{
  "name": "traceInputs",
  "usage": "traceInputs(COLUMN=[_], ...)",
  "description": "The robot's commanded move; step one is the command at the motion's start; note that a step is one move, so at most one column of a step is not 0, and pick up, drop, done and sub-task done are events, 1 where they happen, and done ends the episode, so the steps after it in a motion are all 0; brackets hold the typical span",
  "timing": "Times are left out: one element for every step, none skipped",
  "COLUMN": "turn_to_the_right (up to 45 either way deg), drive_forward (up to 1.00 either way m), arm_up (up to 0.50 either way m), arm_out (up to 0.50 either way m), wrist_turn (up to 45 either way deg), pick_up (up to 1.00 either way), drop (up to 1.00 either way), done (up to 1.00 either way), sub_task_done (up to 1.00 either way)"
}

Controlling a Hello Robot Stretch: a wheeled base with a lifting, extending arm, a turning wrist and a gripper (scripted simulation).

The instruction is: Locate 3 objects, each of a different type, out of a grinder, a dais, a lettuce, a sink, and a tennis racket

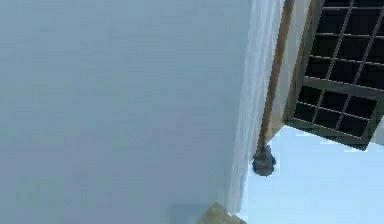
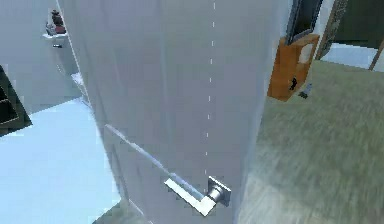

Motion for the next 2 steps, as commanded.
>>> traceInputs(turn_to_the_right=[39.0,0.0], drive_forward=[0.00,1.00], arm_up=[0.00,0.00], arm_out=[0.00,0.00], wrist_turn=[0.0,0.0], pick_up=[0.00,0.00], drop=[0.00,0.00], done=[0.00,0.00], sub_task_done=[0.00,0.00])
